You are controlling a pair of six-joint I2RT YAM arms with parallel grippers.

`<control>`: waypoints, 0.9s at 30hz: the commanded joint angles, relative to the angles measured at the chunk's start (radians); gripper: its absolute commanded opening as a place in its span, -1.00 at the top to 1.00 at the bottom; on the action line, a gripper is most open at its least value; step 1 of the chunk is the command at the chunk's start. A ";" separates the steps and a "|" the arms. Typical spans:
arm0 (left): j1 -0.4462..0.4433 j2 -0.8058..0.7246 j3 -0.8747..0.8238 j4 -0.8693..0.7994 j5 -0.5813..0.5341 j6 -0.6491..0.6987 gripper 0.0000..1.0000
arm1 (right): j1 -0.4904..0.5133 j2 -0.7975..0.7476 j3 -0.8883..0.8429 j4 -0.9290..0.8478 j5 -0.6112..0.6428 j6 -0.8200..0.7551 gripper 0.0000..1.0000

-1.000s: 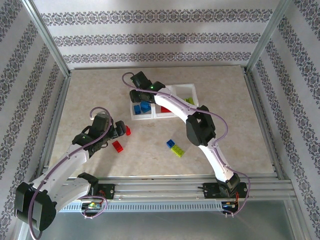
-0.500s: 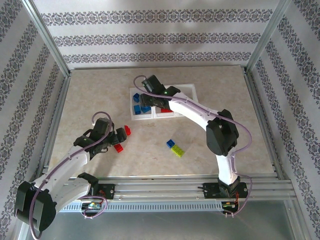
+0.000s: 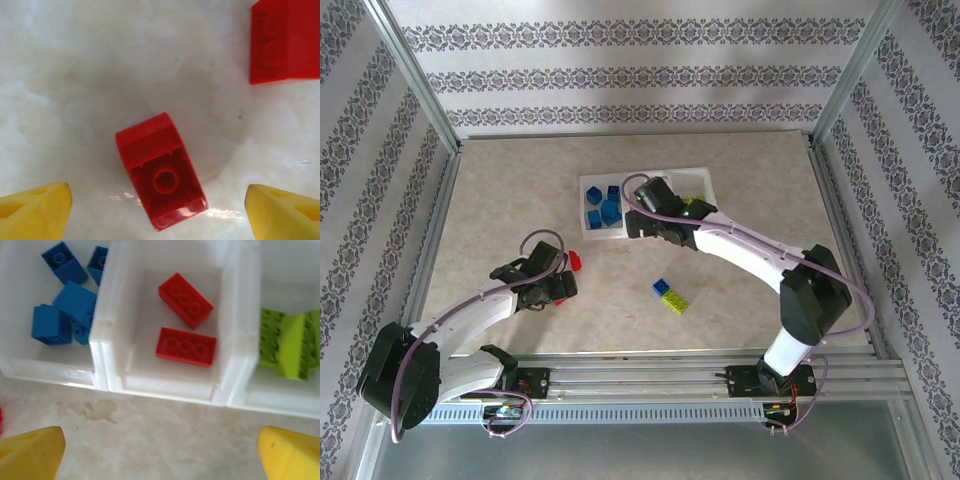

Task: Sort the legos into containers by color
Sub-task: Pick up the lego from the bottom-left of the table.

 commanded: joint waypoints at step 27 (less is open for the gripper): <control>-0.013 0.235 0.070 0.009 -0.066 0.064 -0.17 | 0.008 -0.199 -0.149 -0.058 0.154 0.120 -0.97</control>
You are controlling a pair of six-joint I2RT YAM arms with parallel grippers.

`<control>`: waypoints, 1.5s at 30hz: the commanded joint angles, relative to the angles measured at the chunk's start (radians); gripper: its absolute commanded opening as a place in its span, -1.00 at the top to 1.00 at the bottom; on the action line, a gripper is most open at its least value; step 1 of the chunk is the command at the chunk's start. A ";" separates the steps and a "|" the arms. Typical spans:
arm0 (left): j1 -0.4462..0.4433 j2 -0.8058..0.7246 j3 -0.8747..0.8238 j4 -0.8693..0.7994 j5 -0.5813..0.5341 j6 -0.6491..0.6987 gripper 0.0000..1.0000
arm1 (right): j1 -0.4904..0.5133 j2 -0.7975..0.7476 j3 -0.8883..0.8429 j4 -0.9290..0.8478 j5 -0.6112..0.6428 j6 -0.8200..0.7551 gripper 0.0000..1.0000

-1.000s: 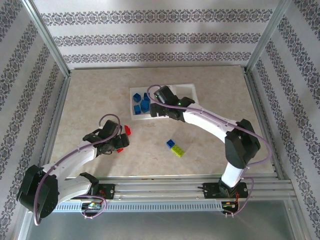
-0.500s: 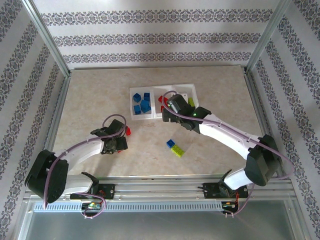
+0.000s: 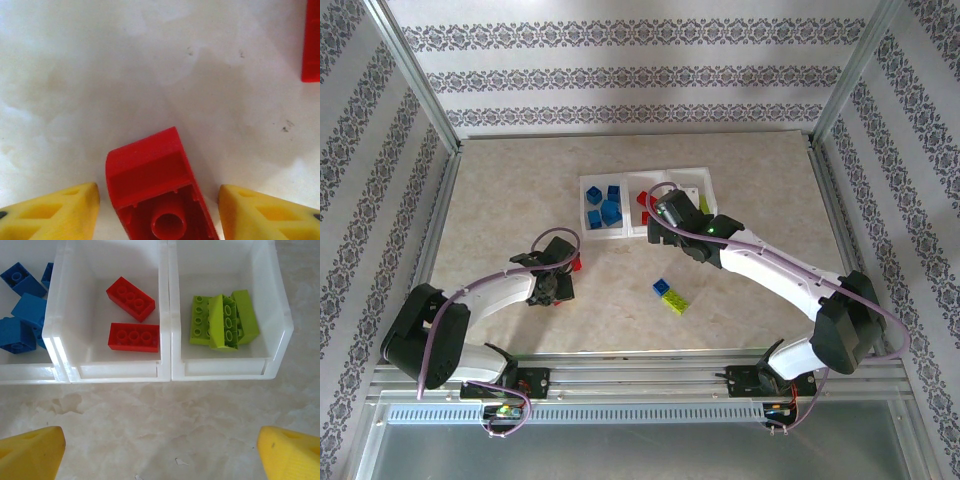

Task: Sort the legos into containers by color
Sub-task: Pick up the lego from the bottom-left of the table, then place the lego in the container.

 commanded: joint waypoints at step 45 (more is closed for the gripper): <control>-0.144 0.290 0.694 0.061 -0.028 0.292 0.26 | -0.012 -0.243 -0.165 -0.056 0.170 0.165 -0.97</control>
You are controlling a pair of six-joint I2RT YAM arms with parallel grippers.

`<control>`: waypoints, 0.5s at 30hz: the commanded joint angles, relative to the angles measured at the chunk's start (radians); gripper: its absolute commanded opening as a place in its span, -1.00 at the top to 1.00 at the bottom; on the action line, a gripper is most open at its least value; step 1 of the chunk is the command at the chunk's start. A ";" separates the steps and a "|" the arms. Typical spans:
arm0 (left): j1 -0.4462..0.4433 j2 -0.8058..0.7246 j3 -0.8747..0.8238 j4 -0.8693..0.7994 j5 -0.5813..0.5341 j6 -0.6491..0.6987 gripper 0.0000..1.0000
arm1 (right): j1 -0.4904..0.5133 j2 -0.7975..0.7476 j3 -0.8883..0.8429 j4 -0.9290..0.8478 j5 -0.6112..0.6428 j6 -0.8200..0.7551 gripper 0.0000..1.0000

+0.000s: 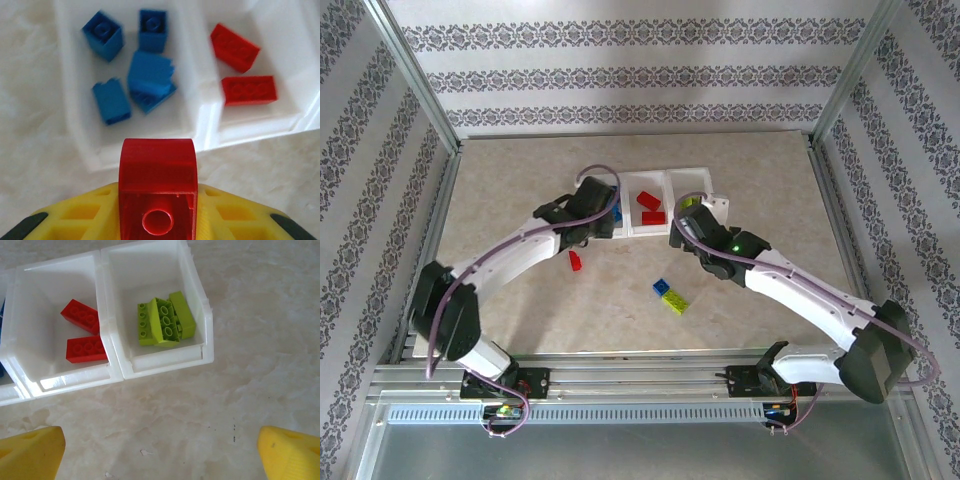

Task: Sort the legos into containers by color
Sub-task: Place the lego in the container.

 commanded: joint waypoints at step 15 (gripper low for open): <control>-0.042 0.453 0.505 -0.033 0.044 0.194 0.27 | -0.012 -0.123 -0.067 -0.023 0.051 0.036 -0.97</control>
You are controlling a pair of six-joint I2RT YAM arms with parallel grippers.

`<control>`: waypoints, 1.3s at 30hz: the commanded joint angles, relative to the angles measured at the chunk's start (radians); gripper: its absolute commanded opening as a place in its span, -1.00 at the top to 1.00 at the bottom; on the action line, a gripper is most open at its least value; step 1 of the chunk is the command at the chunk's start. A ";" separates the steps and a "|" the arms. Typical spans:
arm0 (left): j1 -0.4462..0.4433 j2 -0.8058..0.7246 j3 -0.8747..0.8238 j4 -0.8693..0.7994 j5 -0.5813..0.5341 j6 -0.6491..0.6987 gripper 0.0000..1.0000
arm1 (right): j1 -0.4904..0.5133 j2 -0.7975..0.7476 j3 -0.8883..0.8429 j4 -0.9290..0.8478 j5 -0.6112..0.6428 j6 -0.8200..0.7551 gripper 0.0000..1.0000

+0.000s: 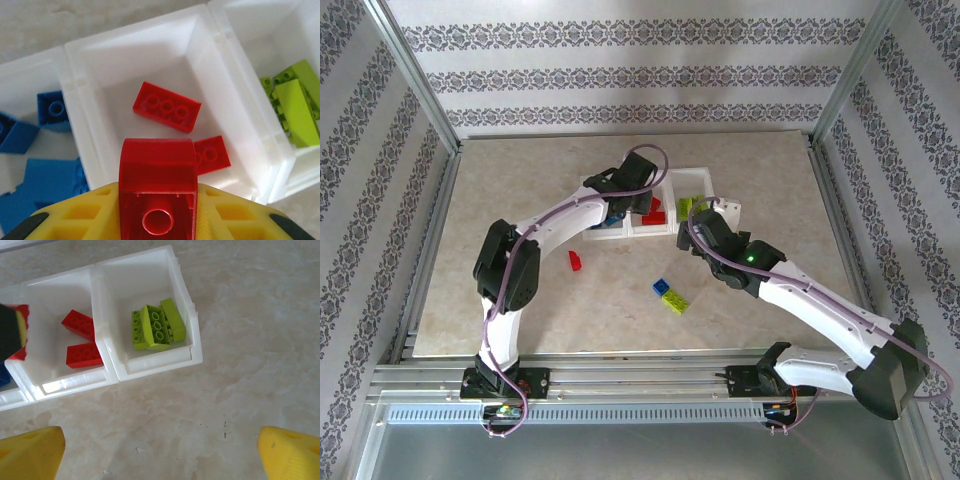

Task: Sort the legos into containers by color
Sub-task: Place the lego in the container.

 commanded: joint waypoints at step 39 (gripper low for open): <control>-0.019 -0.227 -0.109 -0.005 -0.059 -0.010 -1.00 | 0.048 0.050 -0.019 -0.093 -0.117 -0.024 -0.97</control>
